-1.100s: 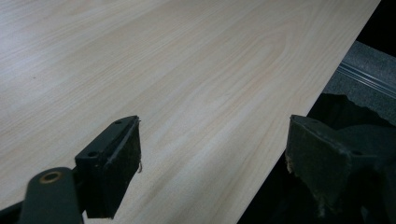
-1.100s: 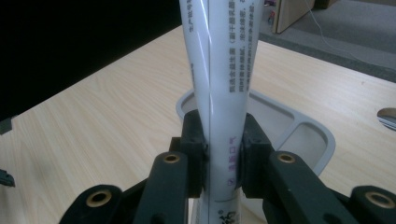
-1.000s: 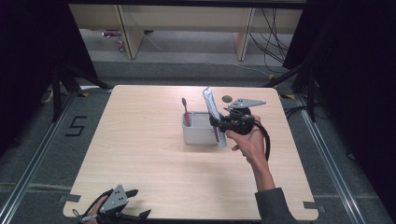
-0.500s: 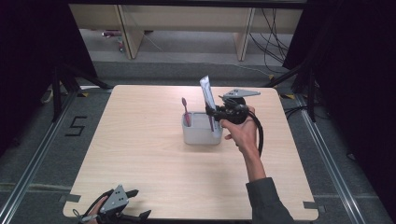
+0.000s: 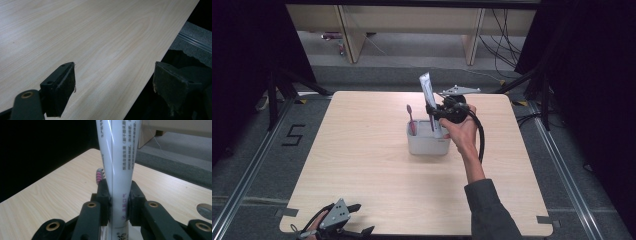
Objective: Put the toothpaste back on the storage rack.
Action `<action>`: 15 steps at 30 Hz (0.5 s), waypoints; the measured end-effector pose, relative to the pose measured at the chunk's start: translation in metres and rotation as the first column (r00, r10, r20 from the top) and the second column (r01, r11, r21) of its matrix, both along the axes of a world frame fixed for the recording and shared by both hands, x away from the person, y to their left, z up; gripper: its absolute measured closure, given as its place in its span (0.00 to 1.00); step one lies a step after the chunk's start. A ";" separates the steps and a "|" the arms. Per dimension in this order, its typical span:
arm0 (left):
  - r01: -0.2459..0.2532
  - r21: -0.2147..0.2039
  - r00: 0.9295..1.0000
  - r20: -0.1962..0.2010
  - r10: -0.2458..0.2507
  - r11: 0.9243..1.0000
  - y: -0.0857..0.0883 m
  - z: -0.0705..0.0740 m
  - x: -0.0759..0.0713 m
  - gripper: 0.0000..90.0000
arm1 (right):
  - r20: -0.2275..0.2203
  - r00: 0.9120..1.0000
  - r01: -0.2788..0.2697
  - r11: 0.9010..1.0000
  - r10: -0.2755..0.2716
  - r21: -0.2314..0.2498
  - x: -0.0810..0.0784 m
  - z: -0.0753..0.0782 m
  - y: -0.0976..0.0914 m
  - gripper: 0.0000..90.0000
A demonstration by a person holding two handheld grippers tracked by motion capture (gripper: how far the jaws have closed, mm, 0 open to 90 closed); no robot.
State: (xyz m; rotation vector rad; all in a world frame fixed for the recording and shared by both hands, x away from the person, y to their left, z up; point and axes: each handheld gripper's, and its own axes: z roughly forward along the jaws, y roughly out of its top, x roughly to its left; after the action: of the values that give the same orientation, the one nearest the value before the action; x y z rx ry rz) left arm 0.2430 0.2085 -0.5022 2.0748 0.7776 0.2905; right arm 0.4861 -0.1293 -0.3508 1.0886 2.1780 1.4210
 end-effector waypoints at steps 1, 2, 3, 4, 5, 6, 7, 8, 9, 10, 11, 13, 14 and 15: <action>-0.002 -0.011 1.000 0.001 0.002 1.000 0.000 0.000 0.000 0.20 | 0.008 1.000 0.000 1.000 0.001 -0.011 0.003 0.000 0.000 0.84; 0.000 -0.013 1.000 -0.001 0.000 1.000 0.000 0.000 0.000 0.20 | 0.005 1.000 0.010 1.000 -0.010 -0.006 0.004 -0.001 0.001 0.84; 0.003 -0.009 1.000 -0.006 -0.003 1.000 0.000 0.001 0.000 0.20 | -0.004 1.000 0.018 1.000 -0.018 0.003 0.005 -0.003 0.003 0.84; 0.003 -0.005 1.000 -0.004 -0.004 1.000 0.000 0.000 0.000 0.20 | 0.004 1.000 0.013 1.000 -0.013 -0.006 0.008 -0.004 0.002 0.84; -0.003 -0.004 1.000 0.002 0.003 1.000 0.000 0.000 0.000 0.20 | 0.010 1.000 0.015 1.000 -0.015 -0.010 0.010 -0.005 0.003 0.84; -0.003 -0.005 1.000 0.001 0.003 1.000 0.000 0.000 0.000 0.20 | -0.008 1.000 0.030 1.000 -0.030 0.000 0.010 -0.006 0.004 0.84; 0.000 -0.004 1.000 0.004 0.000 1.000 0.001 0.000 0.001 0.20 | -0.010 0.999 0.031 0.999 -0.031 0.014 0.013 -0.008 0.004 0.84; 0.005 0.001 1.000 0.008 -0.005 1.000 0.001 0.000 0.001 0.20 | -0.006 0.999 0.039 0.999 -0.039 0.010 0.014 -0.009 0.005 0.84; 0.002 -0.001 1.000 0.006 -0.002 1.000 0.000 0.000 0.000 0.20 | -0.006 0.999 0.039 0.999 -0.039 0.007 0.016 -0.010 0.005 0.84; 0.004 0.000 1.000 0.006 -0.004 1.000 0.000 0.000 0.001 0.20 | -0.008 0.999 0.043 0.999 -0.043 0.009 0.018 -0.011 0.005 0.84; 0.004 -0.006 1.000 0.003 -0.004 1.000 0.000 0.000 0.001 0.20 | -0.012 0.999 0.045 0.999 -0.045 0.010 0.019 -0.013 0.006 0.84; 0.004 -0.006 1.000 0.002 -0.004 1.000 0.000 0.000 0.000 0.20 | 0.005 0.999 0.045 0.999 -0.045 0.004 0.022 -0.016 0.007 0.84; 0.005 -0.005 1.000 0.002 -0.005 1.000 0.000 0.000 0.000 0.20 | 0.010 0.999 0.051 0.999 -0.051 0.000 0.023 -0.018 0.008 0.84; 0.005 -0.007 1.000 0.003 -0.005 1.000 0.000 0.000 0.000 0.20 | 0.000 0.998 0.060 0.998 -0.060 0.012 0.023 -0.019 0.009 0.84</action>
State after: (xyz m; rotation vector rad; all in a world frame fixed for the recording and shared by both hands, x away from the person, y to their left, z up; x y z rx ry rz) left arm 0.2431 0.2084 -0.5020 2.0686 0.7705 0.2882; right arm 0.5090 -0.1205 -0.3698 1.1472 2.1206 1.4108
